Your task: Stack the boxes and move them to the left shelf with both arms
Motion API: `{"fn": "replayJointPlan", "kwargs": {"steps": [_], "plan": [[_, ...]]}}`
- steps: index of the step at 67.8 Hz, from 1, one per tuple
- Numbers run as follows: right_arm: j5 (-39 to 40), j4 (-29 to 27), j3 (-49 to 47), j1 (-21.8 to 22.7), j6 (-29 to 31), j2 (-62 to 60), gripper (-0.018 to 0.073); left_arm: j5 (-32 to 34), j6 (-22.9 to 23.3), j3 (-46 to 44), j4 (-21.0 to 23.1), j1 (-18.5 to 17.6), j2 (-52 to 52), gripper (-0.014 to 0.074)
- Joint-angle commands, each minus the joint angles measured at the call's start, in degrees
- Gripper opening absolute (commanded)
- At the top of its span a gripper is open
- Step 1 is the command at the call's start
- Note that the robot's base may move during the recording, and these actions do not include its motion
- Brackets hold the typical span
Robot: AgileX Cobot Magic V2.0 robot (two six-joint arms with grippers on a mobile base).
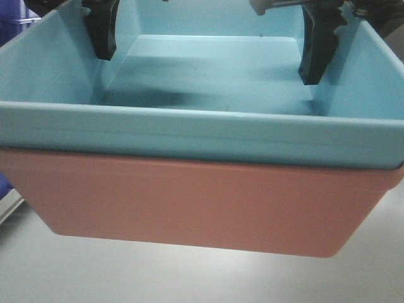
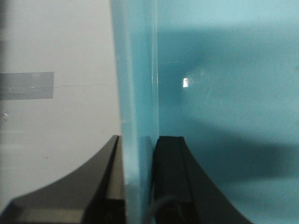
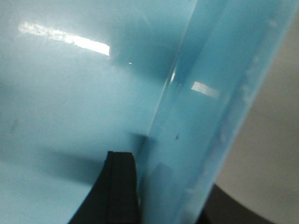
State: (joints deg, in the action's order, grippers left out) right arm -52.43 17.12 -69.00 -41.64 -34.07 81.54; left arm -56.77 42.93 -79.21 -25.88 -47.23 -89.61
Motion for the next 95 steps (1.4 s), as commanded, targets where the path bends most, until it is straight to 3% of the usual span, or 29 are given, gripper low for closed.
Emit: {"fn": "replayJointPlan", "kwargs": {"steps": [1, 95], "plan": [[15.9, -4.6, -3.4, -2.0, 2.2, -2.1, 0.0056, 14.5, 0.0, -3.0, 3.0, -2.7, 2.2, -0.0003], [15.0, -4.6, -3.4, -2.0, 2.2, -2.1, 0.0056, 14.8, 0.0, -3.0, 3.0, -2.7, 1.7, -0.0003]]}}
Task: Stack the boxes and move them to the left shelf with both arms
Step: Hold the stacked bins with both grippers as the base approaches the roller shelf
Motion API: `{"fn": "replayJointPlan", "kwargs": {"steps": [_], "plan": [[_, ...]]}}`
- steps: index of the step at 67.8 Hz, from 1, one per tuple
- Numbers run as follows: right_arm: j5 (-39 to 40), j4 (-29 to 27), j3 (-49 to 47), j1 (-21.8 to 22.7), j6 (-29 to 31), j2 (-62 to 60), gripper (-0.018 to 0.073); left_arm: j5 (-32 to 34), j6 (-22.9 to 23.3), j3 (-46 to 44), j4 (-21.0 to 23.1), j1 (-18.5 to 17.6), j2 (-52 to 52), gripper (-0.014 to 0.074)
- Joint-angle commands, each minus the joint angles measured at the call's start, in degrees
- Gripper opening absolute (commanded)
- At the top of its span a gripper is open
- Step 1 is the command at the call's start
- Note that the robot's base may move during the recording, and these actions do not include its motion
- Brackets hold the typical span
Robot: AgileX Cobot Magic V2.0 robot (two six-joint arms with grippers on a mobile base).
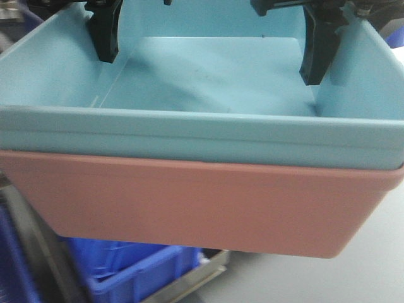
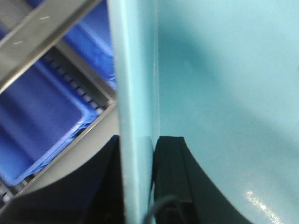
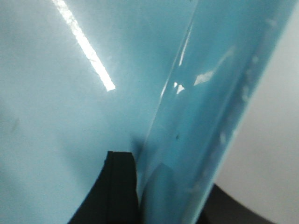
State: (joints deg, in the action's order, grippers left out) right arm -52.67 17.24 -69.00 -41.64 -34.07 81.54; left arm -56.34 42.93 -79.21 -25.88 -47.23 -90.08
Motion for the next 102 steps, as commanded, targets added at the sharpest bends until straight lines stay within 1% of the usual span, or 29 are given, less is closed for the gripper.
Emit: {"fn": "replayJointPlan", "kwargs": {"steps": [1, 102], "plan": [[15.3, -4.7, -3.4, -2.0, 2.2, -2.1, 0.0056, 14.4, 0.0, -3.0, 3.0, -2.7, 2.2, -0.0003], [15.3, -4.7, -3.4, -2.0, 2.2, -2.1, 0.0056, 14.4, 0.0, -3.0, 3.0, -2.7, 2.2, -0.0003]]}}
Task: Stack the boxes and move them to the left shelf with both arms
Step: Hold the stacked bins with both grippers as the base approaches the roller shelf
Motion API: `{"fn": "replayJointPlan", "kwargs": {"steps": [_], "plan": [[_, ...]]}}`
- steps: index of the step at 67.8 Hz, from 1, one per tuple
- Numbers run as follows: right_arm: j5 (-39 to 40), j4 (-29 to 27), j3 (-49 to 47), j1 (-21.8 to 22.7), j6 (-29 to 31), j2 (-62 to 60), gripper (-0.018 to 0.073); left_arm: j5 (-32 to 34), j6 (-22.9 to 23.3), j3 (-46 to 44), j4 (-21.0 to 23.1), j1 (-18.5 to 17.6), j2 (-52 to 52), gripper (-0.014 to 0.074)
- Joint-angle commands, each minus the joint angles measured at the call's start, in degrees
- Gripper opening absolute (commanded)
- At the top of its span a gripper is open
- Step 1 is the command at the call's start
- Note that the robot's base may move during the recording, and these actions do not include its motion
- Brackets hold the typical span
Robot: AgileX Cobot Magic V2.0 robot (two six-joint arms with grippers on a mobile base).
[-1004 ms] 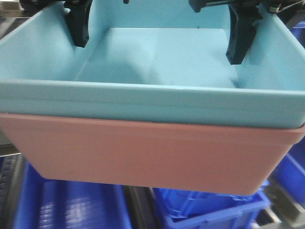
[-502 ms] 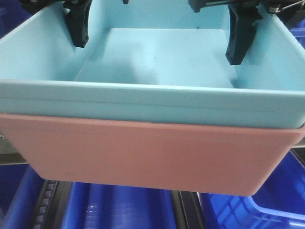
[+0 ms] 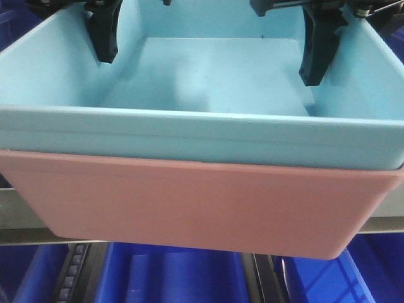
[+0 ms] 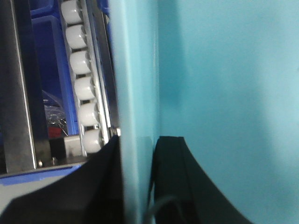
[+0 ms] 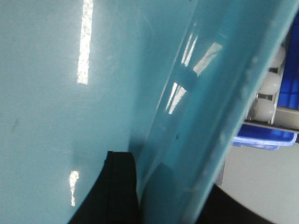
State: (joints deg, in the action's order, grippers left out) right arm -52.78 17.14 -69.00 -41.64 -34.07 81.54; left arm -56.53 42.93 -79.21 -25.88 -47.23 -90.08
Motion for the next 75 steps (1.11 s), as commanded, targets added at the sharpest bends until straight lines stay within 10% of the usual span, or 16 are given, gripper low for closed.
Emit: {"fn": "replayJointPlan", "kwargs": {"steps": [1, 75], "plan": [[15.4, -4.6, -3.4, -2.0, 2.2, -2.1, 0.0056, 14.6, 0.0, -3.0, 3.0, -2.7, 2.2, -0.0003], [15.4, -4.6, -3.4, -2.0, 2.2, -2.1, 0.0056, 14.7, 0.0, -3.0, 3.0, -2.7, 2.2, -0.0003]]}}
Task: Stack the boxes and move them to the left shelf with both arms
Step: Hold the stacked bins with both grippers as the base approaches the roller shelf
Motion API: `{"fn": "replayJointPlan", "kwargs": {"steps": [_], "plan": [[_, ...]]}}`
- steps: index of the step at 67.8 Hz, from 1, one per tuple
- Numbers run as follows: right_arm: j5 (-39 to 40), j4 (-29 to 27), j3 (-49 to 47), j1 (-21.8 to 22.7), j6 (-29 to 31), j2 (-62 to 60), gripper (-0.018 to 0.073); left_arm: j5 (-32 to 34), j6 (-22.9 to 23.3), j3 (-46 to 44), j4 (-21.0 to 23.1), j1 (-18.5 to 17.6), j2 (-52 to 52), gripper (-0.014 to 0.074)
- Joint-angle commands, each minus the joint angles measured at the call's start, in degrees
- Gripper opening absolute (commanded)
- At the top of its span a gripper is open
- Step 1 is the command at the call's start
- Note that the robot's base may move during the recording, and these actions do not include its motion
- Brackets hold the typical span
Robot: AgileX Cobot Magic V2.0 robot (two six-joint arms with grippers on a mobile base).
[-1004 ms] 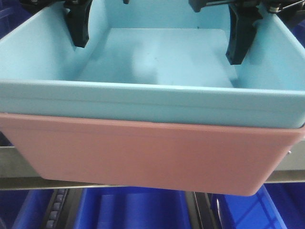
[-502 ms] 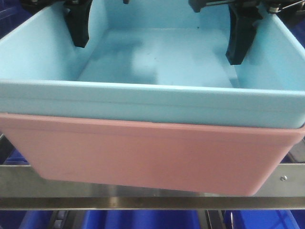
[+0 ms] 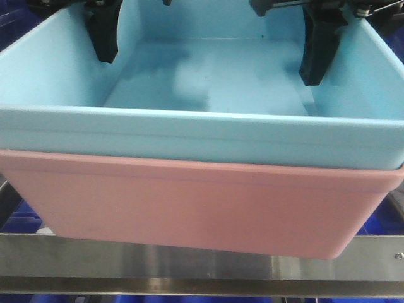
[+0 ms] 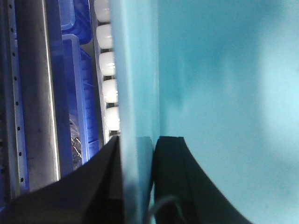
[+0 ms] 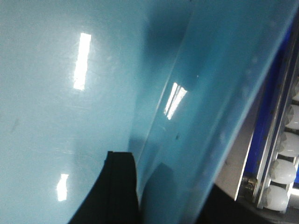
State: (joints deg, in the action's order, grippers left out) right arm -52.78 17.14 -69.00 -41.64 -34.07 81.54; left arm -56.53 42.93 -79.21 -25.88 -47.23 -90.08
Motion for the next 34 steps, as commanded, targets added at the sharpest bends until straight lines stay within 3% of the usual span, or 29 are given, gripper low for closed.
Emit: {"fn": "replayJointPlan", "kwargs": {"steps": [1, 34], "plan": [[15.4, -4.6, -3.4, -2.0, 2.2, -2.1, 0.0056, 14.7, 0.0, -3.0, 3.0, -2.7, 2.2, -0.0003], [15.8, -4.6, -3.4, -2.0, 2.2, -2.1, 0.0056, 14.9, 0.0, -3.0, 3.1, -2.7, 2.2, -0.0003]]}}
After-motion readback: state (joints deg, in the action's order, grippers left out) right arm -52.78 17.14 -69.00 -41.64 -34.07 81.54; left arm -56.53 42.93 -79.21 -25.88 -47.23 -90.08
